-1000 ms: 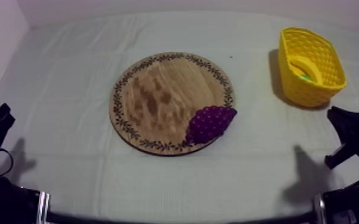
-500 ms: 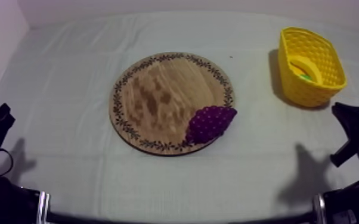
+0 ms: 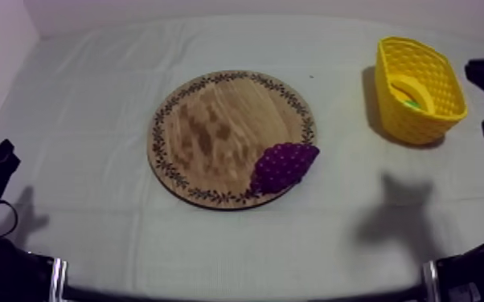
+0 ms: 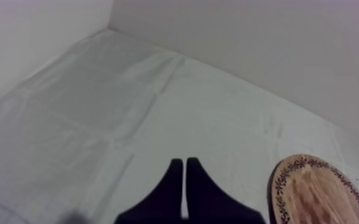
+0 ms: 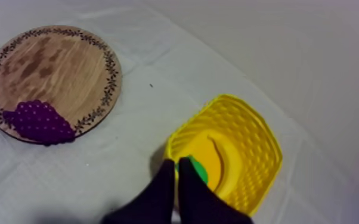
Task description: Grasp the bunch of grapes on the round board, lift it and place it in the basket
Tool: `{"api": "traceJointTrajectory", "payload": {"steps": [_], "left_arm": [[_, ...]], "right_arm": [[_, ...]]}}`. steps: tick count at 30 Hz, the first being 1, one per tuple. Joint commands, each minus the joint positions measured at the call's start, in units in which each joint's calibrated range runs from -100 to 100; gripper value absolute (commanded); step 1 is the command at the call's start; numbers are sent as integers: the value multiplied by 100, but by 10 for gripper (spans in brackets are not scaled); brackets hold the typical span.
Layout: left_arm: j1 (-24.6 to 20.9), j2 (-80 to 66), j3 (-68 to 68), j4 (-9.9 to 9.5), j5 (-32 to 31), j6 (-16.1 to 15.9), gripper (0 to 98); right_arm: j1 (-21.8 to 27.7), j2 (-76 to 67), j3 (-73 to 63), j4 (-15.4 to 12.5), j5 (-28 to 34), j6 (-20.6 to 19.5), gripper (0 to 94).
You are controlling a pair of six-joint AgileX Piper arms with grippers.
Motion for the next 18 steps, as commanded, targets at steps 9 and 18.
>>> {"api": "traceJointTrajectory", "payload": {"steps": [9, 18], "left_arm": [[-1, 3, 4, 1, 3, 0, 0], [-1, 3, 4, 1, 3, 0, 0]], "right_arm": [[-278, 2523, -2555, -319, 2130, 987, 9], [-960, 3903, -3136, -116, 2841, 1414, 42]]}}
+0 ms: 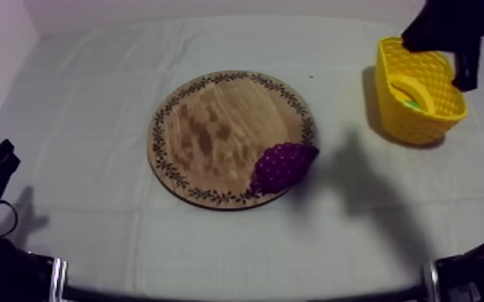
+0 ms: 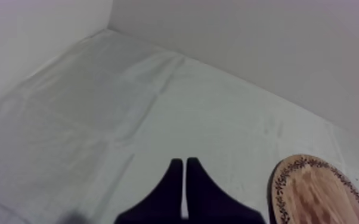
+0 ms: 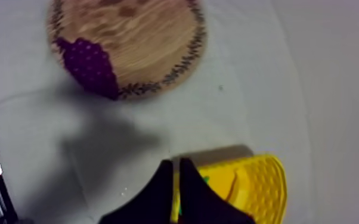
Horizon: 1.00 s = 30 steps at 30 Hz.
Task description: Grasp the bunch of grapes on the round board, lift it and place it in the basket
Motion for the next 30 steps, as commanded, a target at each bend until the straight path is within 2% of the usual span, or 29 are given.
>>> {"api": "traceJointTrajectory", "payload": {"steps": [1, 4, 7, 9, 12, 16, 18, 22, 30], "left_arm": [[-1, 3, 4, 1, 3, 0, 0], [-1, 3, 4, 1, 3, 0, 0], [-1, 3, 4, 1, 3, 0, 0], [-1, 3, 4, 1, 3, 0, 0], [-1, 3, 4, 1, 3, 0, 0], [-1, 3, 4, 1, 3, 0, 0], [-1, 3, 4, 1, 3, 0, 0], [-1, 3, 4, 1, 3, 0, 0], [-1, 3, 4, 1, 3, 0, 0]], "right_arm": [[-234, 493, -55, 41, 92, 113, 43], [-419, 839, -117, 72, 175, 252, 50], [-548, 1115, -144, 89, 151, 353, 120], [-589, 1257, -157, 75, 91, 413, 230], [-682, 1432, -160, 88, 22, 547, 460], [-1104, 1761, -171, 393, 0, 421, 744], [-1245, 1957, -203, 472, -14, 386, 824], [-1409, 2377, -305, 508, -78, 375, 890], [-1672, 3388, -442, 478, -338, 290, 914]]}}
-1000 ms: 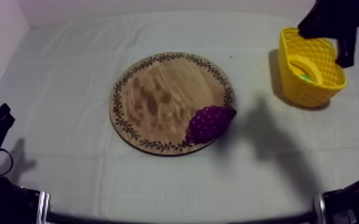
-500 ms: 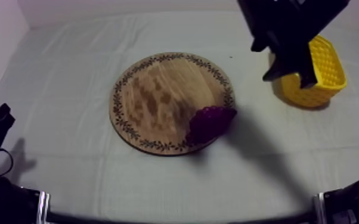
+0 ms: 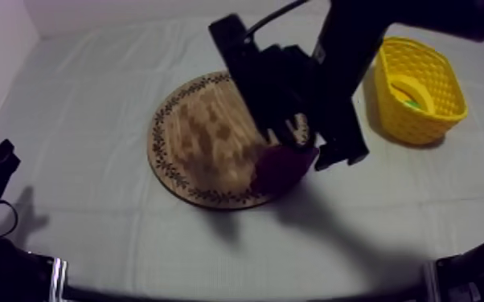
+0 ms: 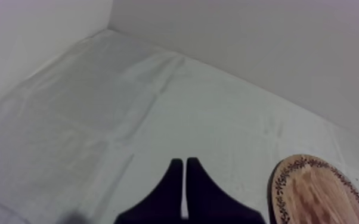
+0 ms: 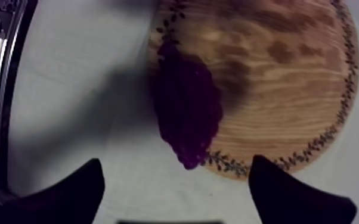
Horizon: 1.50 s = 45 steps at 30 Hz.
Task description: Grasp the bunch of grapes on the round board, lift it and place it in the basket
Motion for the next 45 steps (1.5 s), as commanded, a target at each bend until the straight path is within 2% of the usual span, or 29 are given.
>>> {"api": "traceJointTrajectory", "payload": {"steps": [1, 21, 23, 30, 33, 37, 45], "left_arm": [[-1, 3, 4, 1, 3, 0, 0], [-1, 3, 4, 1, 3, 0, 0], [-1, 3, 4, 1, 3, 0, 0], [-1, 3, 4, 1, 3, 0, 0], [-1, 3, 4, 1, 3, 0, 0], [-1, 3, 4, 1, 3, 0, 0], [-1, 3, 4, 1, 3, 0, 0]], "right_arm": [[-44, 392, -4, -8, -76, -24, 914], [-46, 2679, -480, 187, -974, -259, 892], [-18, 2750, -527, 152, -983, -219, 831], [148, 2792, -804, -105, -802, 55, 444], [185, 2713, -898, -138, -660, 79, 338], [257, 2412, -949, -151, -418, 92, 288], [573, 1347, -1187, -169, 315, 103, 279]]}}
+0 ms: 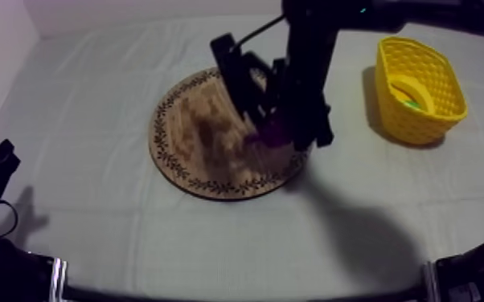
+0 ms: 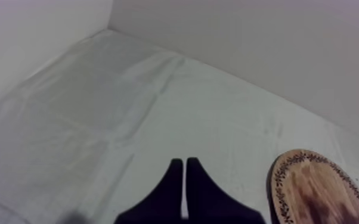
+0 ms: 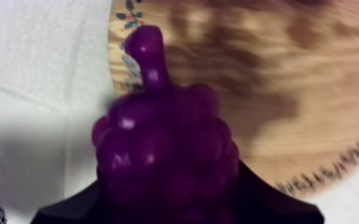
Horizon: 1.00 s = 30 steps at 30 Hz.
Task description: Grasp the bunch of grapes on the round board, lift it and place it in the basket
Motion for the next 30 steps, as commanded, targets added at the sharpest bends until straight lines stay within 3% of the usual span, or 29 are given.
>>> {"api": "traceJointTrajectory", "payload": {"steps": [1, 18, 22, 30], "left_arm": [[-1, 3, 4, 1, 3, 0, 0], [-1, 3, 4, 1, 3, 0, 0], [-1, 3, 4, 1, 3, 0, 0], [-1, 3, 4, 1, 3, 0, 0]], "right_arm": [[124, -436, -85, -18, 228, -23, 280], [1725, -1780, -896, -49, 857, -646, 299], [2146, -1850, -897, -60, 825, -800, 309], [2604, -1840, -31, 212, 253, -1133, 341]]}}
